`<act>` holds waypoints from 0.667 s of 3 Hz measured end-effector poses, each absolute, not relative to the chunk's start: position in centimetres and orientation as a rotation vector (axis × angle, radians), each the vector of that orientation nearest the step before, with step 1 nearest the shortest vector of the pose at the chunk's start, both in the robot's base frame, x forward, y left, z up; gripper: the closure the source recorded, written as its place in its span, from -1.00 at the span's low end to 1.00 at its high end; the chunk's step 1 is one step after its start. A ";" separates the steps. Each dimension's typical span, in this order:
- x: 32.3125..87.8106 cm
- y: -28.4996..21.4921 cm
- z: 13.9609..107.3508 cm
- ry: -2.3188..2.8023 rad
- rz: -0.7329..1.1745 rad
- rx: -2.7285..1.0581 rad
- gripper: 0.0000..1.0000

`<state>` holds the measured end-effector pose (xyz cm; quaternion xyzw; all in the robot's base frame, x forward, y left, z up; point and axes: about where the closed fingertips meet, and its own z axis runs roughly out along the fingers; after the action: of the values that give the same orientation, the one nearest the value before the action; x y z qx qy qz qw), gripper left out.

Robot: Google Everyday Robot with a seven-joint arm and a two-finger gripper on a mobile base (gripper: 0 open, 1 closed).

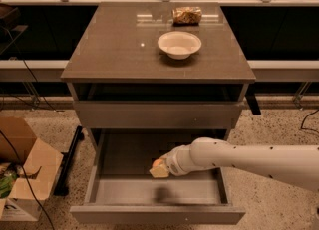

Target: Place orange into middle drawer

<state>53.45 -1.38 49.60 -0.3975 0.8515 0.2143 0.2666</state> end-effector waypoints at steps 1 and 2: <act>53.4 -1.4 49.6 2.299 0.579 -1.073 1.00; 54.4 -1.1 47.7 2.300 0.533 -1.069 1.00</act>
Offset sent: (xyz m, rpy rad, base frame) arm 0.0283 0.0058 -0.0537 -0.0745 -0.0630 -0.0464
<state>54.36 -1.08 47.74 -0.3970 0.8540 0.1981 0.2716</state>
